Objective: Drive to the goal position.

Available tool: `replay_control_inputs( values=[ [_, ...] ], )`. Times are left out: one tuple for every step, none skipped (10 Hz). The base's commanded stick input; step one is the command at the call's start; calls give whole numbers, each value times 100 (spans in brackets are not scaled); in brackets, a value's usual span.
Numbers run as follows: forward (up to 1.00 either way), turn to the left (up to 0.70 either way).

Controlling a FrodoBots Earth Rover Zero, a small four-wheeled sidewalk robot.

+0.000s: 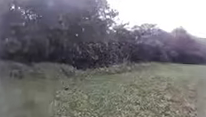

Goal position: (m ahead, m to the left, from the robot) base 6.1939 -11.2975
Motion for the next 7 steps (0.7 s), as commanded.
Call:
replay_control_inputs(
  values=[
    [0, -85],
    [0, -85],
    [0, -85],
    [0, -85],
    [0, -85],
    [0, -85],
    [0, -85]
  ],
)
